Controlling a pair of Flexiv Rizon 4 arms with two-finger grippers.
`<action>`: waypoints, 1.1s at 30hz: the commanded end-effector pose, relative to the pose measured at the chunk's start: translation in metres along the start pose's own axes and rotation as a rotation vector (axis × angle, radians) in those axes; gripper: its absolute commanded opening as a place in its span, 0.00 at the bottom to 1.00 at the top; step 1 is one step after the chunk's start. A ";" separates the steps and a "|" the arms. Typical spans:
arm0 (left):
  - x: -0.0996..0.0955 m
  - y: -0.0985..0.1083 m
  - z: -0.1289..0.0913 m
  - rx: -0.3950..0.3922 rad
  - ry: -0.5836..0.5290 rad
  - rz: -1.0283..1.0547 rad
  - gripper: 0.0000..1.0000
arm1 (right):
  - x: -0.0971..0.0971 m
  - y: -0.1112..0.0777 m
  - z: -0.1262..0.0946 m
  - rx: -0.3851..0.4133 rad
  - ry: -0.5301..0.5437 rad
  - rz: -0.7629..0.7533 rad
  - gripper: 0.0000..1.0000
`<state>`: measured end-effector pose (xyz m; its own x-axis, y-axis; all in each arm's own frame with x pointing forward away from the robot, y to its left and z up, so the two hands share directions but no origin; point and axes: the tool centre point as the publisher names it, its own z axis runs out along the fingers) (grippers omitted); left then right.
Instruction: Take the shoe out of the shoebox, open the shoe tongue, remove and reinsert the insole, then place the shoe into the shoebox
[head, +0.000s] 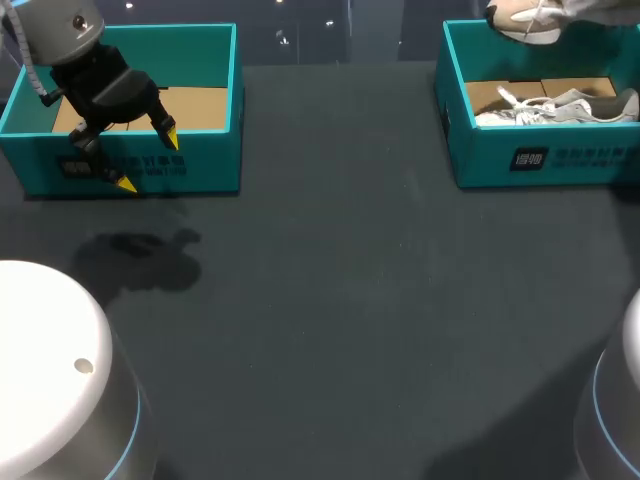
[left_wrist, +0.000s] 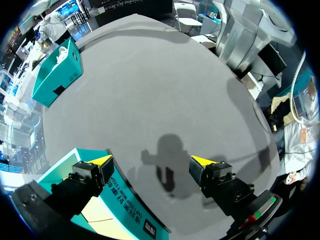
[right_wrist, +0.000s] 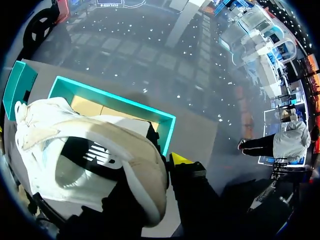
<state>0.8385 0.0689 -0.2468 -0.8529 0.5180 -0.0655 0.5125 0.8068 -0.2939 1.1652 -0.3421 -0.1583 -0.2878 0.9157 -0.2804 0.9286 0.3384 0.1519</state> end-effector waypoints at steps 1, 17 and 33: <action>0.000 0.000 0.000 -0.002 0.001 0.000 1.00 | 0.006 -0.009 -0.005 -0.014 -0.023 0.001 0.00; 0.000 0.000 0.000 -0.002 0.001 0.000 1.00 | 0.014 -0.011 0.036 0.055 -0.063 0.089 0.00; 0.000 0.000 0.000 -0.002 0.001 0.000 1.00 | 0.008 -0.013 0.055 0.085 -0.079 0.166 0.00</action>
<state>0.8385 0.0689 -0.2468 -0.8529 0.5179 -0.0655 0.5125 0.8068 -0.2939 1.1621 -0.3511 -0.2161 -0.1125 0.9360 -0.3336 0.9787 0.1624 0.1257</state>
